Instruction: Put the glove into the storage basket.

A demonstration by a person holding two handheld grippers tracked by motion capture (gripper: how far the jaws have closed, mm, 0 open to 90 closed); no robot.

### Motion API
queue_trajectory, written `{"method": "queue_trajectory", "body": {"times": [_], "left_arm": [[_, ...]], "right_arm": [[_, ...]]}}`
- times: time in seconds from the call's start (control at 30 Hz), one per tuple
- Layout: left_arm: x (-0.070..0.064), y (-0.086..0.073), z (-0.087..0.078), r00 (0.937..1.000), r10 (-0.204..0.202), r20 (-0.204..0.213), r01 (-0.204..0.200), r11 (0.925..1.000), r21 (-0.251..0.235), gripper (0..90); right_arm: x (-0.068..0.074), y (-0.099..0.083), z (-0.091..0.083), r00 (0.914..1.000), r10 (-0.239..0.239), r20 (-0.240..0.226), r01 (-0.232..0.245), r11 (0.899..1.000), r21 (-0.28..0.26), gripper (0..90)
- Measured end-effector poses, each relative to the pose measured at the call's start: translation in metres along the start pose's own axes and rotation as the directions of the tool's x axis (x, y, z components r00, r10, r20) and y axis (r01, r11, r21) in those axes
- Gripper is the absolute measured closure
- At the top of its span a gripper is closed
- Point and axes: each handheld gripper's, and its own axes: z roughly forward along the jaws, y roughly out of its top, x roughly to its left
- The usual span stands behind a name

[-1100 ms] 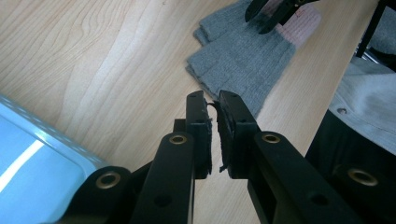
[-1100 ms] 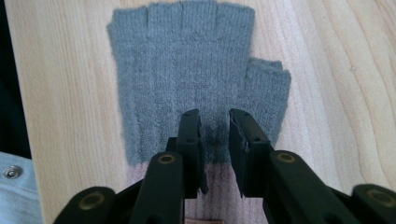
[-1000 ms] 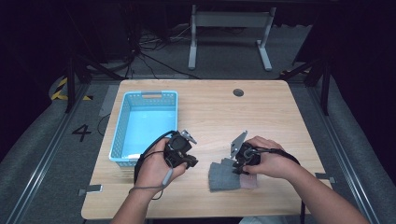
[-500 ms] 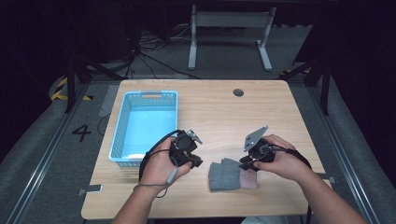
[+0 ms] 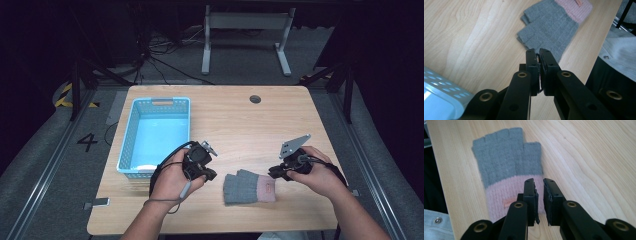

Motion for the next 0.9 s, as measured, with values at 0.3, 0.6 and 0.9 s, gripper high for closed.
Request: {"method": "queue_trajectory", "body": {"times": [0.3,0.6,0.9], "left_arm": [[-0.009,-0.003,0.015,0.9993,0.018,0.034,-0.019,0.9989,0.042,86.2],[-0.006,-0.019,0.03,0.9974,-0.008,0.071,0.002,0.9969,0.078,86.4],[-0.014,-0.016,0.048,0.9955,0.033,0.088,-0.043,0.9929,0.111,86.4]], "right_arm": [[-0.011,-0.034,-0.003,0.9902,0.138,0.021,-0.137,0.989,-0.055,75.2],[-0.012,-0.048,0.012,0.9886,0.15,-0.015,-0.15,0.989,0.004,72.4],[-0.013,-0.049,0.021,0.9889,0.145,-0.03,-0.145,0.989,0.025,74.0]]}}
